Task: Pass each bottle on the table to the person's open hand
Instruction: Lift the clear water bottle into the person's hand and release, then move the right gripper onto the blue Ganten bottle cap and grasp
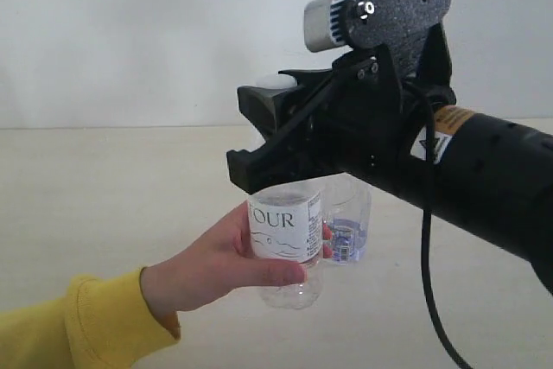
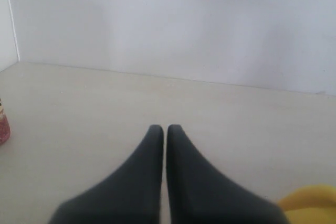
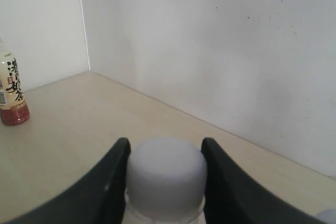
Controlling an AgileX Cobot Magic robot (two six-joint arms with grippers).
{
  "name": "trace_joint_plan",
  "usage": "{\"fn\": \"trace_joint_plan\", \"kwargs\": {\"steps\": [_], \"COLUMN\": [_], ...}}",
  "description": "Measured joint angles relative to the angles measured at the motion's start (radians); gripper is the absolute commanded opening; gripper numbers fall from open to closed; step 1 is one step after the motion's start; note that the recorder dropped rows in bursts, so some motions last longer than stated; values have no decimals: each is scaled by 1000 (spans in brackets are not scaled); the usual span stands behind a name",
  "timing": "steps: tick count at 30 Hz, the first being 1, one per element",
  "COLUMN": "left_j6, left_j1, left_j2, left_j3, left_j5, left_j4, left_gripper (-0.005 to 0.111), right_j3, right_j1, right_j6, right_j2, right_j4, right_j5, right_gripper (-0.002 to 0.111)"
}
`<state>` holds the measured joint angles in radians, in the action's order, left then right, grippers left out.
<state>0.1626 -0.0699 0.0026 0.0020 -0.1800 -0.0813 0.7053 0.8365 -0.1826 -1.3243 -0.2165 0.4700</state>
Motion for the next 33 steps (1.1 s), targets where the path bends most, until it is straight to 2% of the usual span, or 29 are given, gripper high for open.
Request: {"fn": "trace_joint_plan", "kwargs": {"steps": [2,3,5,7,9,13,18,21,27,33], "left_j6": [0,0,0,0,0,0,0,0,0,0], "left_j1": [0,0,0,0,0,0,0,0,0,0], "left_j2": [0,0,0,0,0,0,0,0,0,0], "left_j3": [0,0,0,0,0,0,0,0,0,0], "left_j5": [0,0,0,0,0,0,0,0,0,0], "left_j4": [0,0,0,0,0,0,0,0,0,0], "left_gripper": [4,4,4,4,4,4,4,4,4,4], "right_j3": [3,4,6,8,8,8,10,10,-4,-13], "right_j1": [0,0,0,0,0,0,-52,-96,-120,-125], "right_j6": [6,8,8,-1,-51,-221,-502,-607,-690,-644], "right_j2": [-4,-4,-5,-5,3,57,167,203,183,47], "right_j4": [0,1,-7,-30,-56,-136,-367,-522,-606,-536], "right_j5": [0,0,0,-2,-15,-32,-39,-40,-37,57], "right_gripper": [72,81,75,63,58,59,77,80,80,79]}}
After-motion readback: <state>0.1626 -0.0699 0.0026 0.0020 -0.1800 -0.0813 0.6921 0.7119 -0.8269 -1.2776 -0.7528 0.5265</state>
